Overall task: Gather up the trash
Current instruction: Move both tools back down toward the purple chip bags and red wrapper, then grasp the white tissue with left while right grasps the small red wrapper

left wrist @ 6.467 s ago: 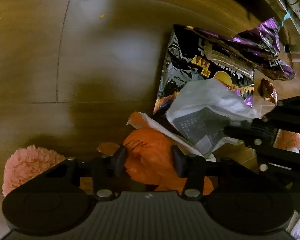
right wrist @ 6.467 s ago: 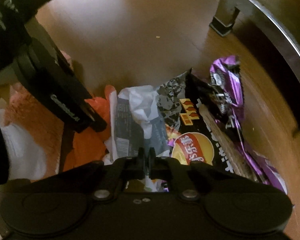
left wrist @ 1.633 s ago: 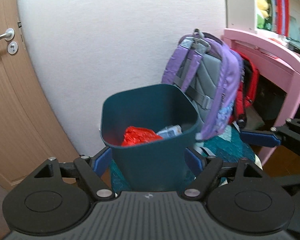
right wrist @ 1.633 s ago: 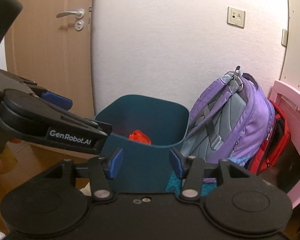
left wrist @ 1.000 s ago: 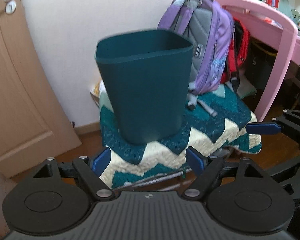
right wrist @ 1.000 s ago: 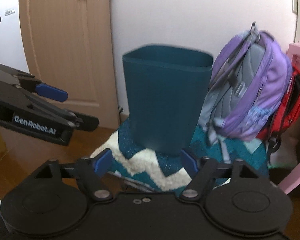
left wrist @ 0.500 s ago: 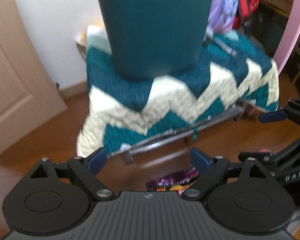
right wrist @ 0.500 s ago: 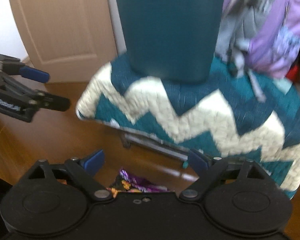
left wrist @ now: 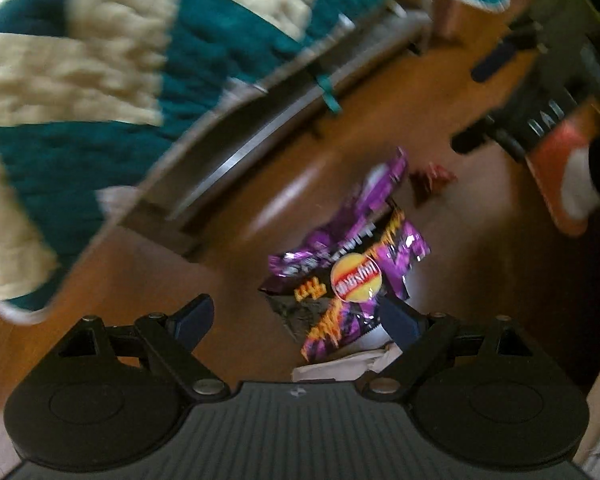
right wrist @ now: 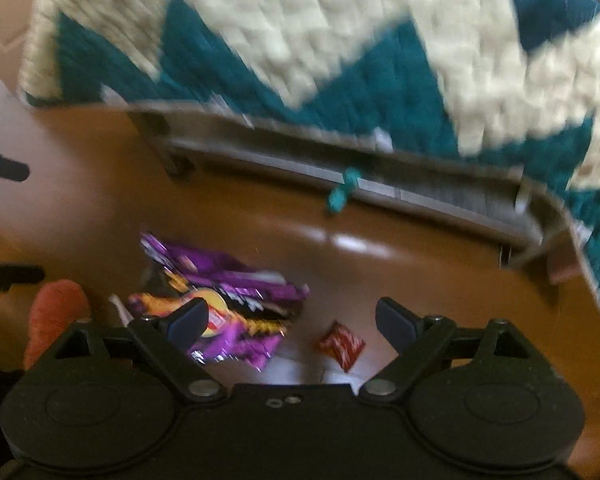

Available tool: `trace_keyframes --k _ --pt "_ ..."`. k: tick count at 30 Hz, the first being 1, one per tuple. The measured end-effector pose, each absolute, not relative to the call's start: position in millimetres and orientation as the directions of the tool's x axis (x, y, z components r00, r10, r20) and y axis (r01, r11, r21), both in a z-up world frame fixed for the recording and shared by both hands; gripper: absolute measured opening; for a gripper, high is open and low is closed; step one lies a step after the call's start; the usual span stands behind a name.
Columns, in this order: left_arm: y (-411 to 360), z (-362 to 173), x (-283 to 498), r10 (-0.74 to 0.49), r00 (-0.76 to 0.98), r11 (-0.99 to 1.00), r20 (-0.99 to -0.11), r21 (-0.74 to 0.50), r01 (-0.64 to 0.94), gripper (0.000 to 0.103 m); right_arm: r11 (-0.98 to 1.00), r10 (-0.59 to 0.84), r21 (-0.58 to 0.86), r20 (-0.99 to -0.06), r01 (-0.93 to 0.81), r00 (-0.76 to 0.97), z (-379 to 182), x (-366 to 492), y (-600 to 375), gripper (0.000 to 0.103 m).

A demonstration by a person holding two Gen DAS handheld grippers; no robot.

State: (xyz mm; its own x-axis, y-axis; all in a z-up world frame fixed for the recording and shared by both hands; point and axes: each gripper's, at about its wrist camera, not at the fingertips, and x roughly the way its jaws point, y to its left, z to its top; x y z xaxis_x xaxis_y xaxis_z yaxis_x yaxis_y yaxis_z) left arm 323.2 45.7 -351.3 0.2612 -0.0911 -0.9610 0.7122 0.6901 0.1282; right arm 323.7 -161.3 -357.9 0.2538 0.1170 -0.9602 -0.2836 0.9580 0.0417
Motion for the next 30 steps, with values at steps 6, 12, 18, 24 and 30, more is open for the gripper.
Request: trace_keyframes --k 6,12,18,24,30 --pt "20.8 -411.6 297.3 -0.109 0.192 0.554 -0.975 0.101 0.826 0.091 0.971 0.081 0.038 -0.982 -0.238 0.173 -420.1 325.6 -174.7 0.091" --pt "7.5 -467.1 274.4 -0.086 0.101 0.450 -0.991 0.052 0.892 0.091 0.963 0.063 0.034 -0.993 -0.269 0.102 -469.1 330.3 -185.7 0.090" --pt "6.7 -508.7 258.1 -0.072 0.102 0.375 -0.992 0.068 0.925 0.091 0.958 0.043 0.022 -0.997 -0.286 0.068 -507.8 342.7 -192.3 0.090" --pt "6.9 -537.3 243.4 -0.055 0.103 0.308 -0.993 0.081 0.948 0.091 0.922 0.030 0.029 -1.000 -0.386 -0.003 -541.5 344.2 -184.2 0.090" --pt "9.6 -558.0 236.8 -0.029 0.086 0.272 -0.996 0.075 0.959 0.091 0.890 0.007 0.022 -0.999 -0.456 -0.036 -565.1 340.1 -178.5 0.089"
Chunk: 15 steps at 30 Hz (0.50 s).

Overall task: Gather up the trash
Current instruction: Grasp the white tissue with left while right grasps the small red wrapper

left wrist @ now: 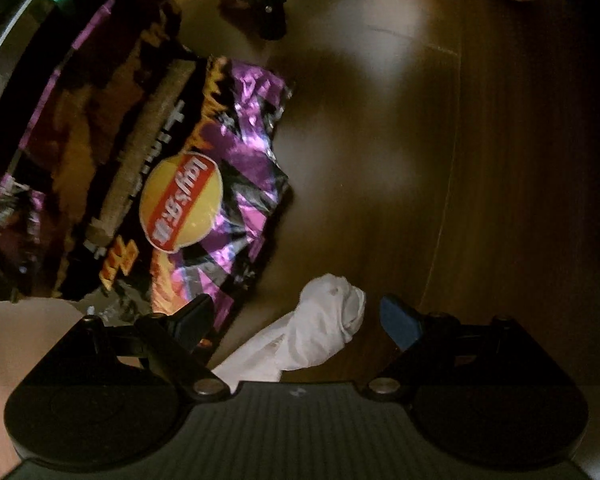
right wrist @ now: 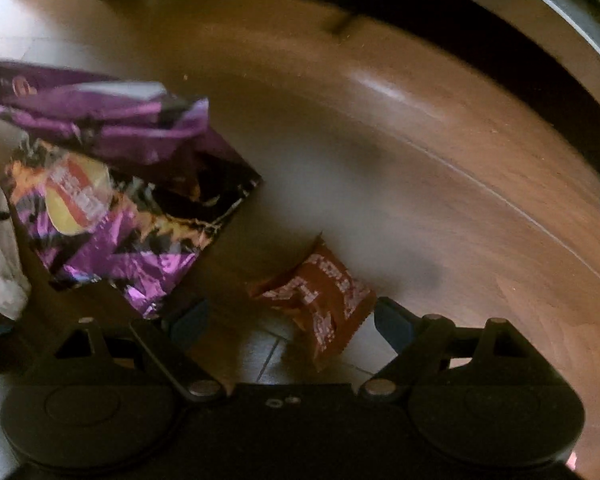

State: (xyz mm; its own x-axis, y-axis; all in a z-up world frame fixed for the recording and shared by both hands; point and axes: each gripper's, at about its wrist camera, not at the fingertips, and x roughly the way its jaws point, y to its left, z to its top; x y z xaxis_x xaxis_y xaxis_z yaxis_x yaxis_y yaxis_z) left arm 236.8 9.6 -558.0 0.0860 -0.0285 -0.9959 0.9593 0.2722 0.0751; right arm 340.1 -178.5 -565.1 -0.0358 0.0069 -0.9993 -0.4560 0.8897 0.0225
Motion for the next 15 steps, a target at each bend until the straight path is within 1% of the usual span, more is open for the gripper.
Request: trace_keyframes --k 2,4,6,8,9,10,11,12,13,14,15 --pt "9.6 -563.5 235.2 -0.018 0.078 0.273 -0.997 0.071 0.959 0.089 0.878 -0.009 0.015 -0.999 -0.478 -0.047 -572.0 340.4 -177.5 0.085" --pt "9.8 -567.0 235.3 -0.015 0.076 0.283 -0.997 0.068 0.957 0.087 0.864 -0.023 -0.008 -0.999 -0.503 -0.025 -575.7 340.7 -177.3 0.088" --pt "9.0 -570.2 235.6 -0.011 0.079 0.300 -0.997 0.072 0.951 0.078 0.863 -0.020 -0.013 -1.000 -0.504 -0.008 -575.4 343.8 -177.4 0.087" --pt "8.5 -571.7 235.7 -0.013 0.067 0.316 -0.998 0.059 0.947 0.073 0.867 -0.020 -0.021 -1.000 -0.498 0.008 -574.2 347.3 -178.0 0.081" --pt "8.0 -571.8 235.2 -0.013 0.060 0.323 -0.998 0.052 0.945 0.069 0.867 -0.021 -0.024 -1.000 -0.497 0.012 -573.6 348.0 -178.1 0.080" --pt "8.0 -571.8 234.1 -0.016 0.054 0.324 -0.998 0.046 0.945 0.067 0.865 -0.020 -0.024 -1.000 -0.500 0.014 -571.9 350.8 -177.2 0.076" --pt "8.0 -571.3 231.2 -0.020 0.050 0.323 -0.999 0.041 0.945 0.057 0.864 -0.023 -0.032 -0.999 -0.503 0.023 -570.8 350.5 -176.2 0.069" --pt "8.5 -569.3 229.5 -0.027 0.048 0.323 -0.998 0.037 0.946 0.044 0.860 -0.020 -0.031 -0.999 -0.509 0.028 -566.8 349.0 -175.4 0.065" --pt "7.5 -568.4 227.6 -0.027 0.048 0.324 -0.999 0.036 0.946 0.038 0.857 -0.018 -0.031 -0.999 -0.514 0.031 -563.6 348.4 -174.3 0.055" --pt "6.4 -568.1 225.3 -0.023 0.051 0.324 -0.998 0.041 0.945 0.033 0.855 -0.014 -0.031 -0.999 -0.518 0.036 -561.6 347.7 -173.1 0.041" --pt "4.3 -569.1 221.6 -0.021 0.059 0.322 -0.998 0.049 0.945 0.032 0.853 -0.016 -0.033 -0.999 -0.521 0.036 -560.5 347.1 -171.3 0.033"
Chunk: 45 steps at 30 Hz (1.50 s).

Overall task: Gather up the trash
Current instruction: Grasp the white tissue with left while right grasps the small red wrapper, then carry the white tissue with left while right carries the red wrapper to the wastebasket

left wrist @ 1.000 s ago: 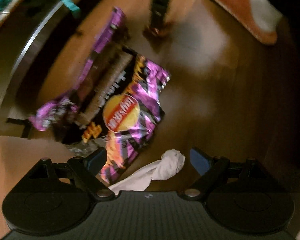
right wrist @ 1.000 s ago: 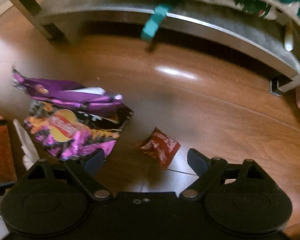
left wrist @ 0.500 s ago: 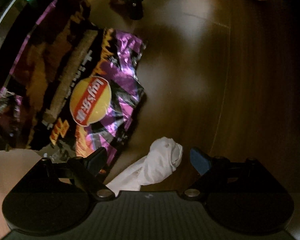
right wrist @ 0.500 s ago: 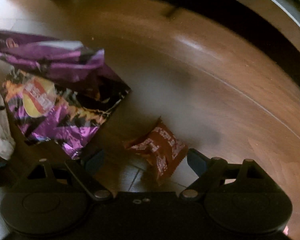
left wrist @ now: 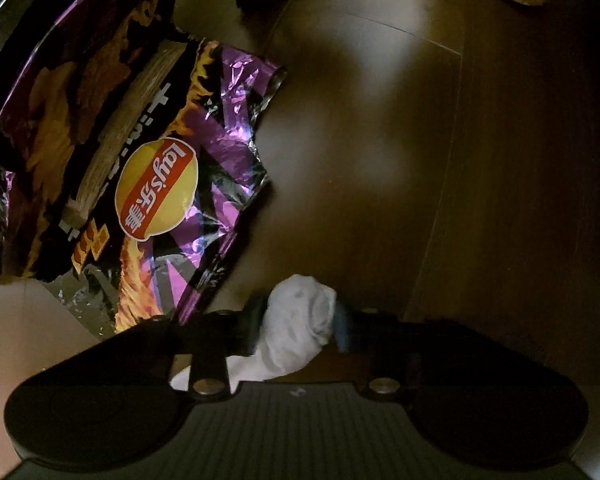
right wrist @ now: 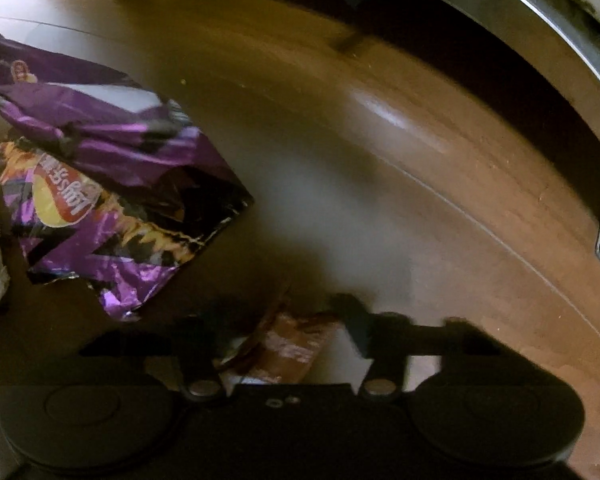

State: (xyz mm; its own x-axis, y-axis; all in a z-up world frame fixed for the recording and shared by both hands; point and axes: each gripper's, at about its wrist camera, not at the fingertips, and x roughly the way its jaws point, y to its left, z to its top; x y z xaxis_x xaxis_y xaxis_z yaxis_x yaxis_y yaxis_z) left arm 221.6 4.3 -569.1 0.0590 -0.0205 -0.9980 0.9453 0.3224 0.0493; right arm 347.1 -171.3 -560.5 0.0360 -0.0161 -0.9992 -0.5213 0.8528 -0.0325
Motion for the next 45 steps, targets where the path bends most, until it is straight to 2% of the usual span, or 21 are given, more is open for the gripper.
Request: trace_keyframes --k 3,5,9,16,22,32,37,45 --pt "0.3 -568.6 218.7 -0.014 0.066 0.330 -0.998 0.058 0.942 0.029 0.846 -0.022 -0.039 -0.999 -0.531 0.039 -555.6 346.4 -170.3 0.024" --pt "-1.2 -566.4 223.4 -0.011 0.067 0.359 -0.998 0.058 0.932 0.029 0.854 -0.012 -0.029 -0.999 -0.520 0.036 -548.3 348.3 -172.1 0.003" --pt "1.5 -547.8 242.2 -0.050 0.033 0.479 -0.998 0.006 0.878 0.028 0.885 0.035 0.005 -0.998 -0.465 0.056 -523.4 358.5 -181.5 0.002" --pt "-1.4 -511.6 256.2 -0.122 0.064 0.573 -0.990 -0.018 0.819 0.028 0.917 0.100 0.053 -0.990 -0.396 0.098 -483.4 367.2 -196.4 0.001" --pt "6.3 -457.7 288.4 -0.192 0.085 0.653 -0.978 -0.063 0.755 0.028 0.935 0.208 0.147 -0.964 -0.324 0.163 -411.6 373.6 -209.2 0.001" --pt "15.4 -310.8 337.0 -0.284 0.287 0.787 -0.915 -0.051 0.615 0.029 0.931 0.318 0.217 -0.876 -0.294 0.361 -261.0 363.4 -204.4 0.001" --pt "14.3 -228.3 342.7 -0.279 0.397 0.842 -0.875 -0.023 0.539 0.029 0.923 0.342 0.208 -0.830 -0.324 0.440 -183.6 346.2 -201.9 0.001" --pt "19.7 -111.5 329.7 -0.260 0.527 0.896 -0.809 0.000 0.443 0.029 0.866 0.371 0.080 -0.765 -0.494 0.526 -72.9 313.0 -178.1 0.001"
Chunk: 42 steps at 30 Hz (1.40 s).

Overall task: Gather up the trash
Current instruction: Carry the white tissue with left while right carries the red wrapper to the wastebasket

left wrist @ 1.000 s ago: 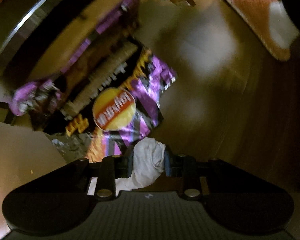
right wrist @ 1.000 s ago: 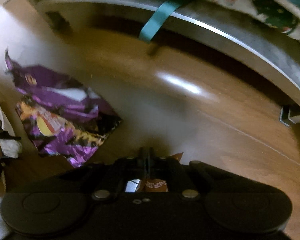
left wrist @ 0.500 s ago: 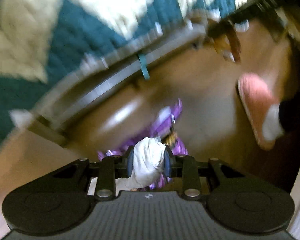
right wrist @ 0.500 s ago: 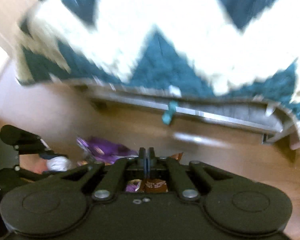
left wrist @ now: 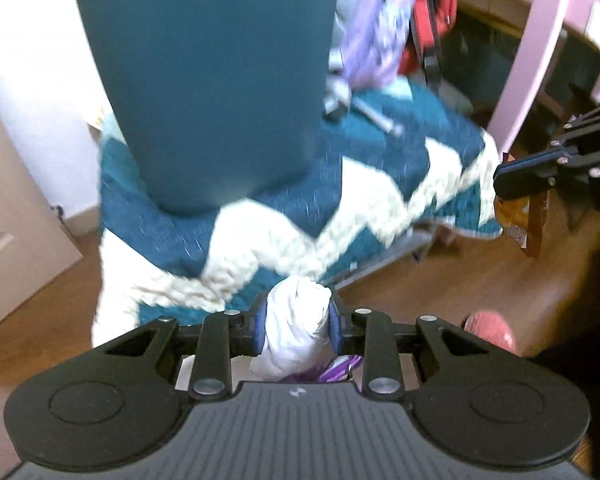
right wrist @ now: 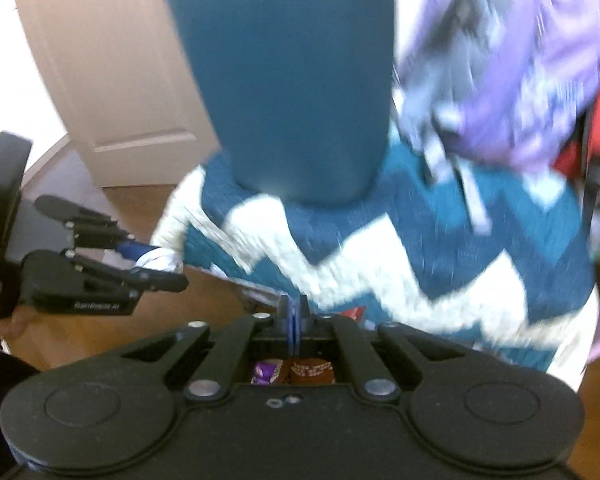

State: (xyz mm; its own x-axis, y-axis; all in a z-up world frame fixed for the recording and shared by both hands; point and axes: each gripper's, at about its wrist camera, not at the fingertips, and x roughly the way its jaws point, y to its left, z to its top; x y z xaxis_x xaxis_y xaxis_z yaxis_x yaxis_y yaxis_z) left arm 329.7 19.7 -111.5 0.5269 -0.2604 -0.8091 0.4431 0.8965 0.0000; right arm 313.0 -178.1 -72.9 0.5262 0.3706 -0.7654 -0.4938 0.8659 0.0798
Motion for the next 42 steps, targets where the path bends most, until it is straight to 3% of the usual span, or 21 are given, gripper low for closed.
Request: trace_keyframes --k 15,25,31,42 --pt "14.1 80.4 331.0 -0.229 0.757 0.948 -0.612 0.035 0.316 0.029 0.803 0.486 -0.066 -0.501 -0.592 0.716 117.1 307.3 -143.2 0.001" --pt "33.4 186.8 393.3 -0.170 0.838 0.983 -0.518 -0.028 0.182 0.029 0.817 0.514 -0.067 -0.365 -0.573 0.776 171.6 352.1 -125.5 0.001" --pt "29.6 189.2 454.7 -0.134 0.824 0.991 -0.550 -0.059 0.122 0.029 0.828 0.502 -0.061 -0.363 -0.558 0.785 164.9 382.9 -111.4 0.001" --pt "6.1 118.0 541.1 -0.103 0.743 0.995 -0.661 -0.074 0.072 0.029 0.867 0.448 0.009 -0.451 -0.498 0.772 103.8 454.9 -105.1 0.001"
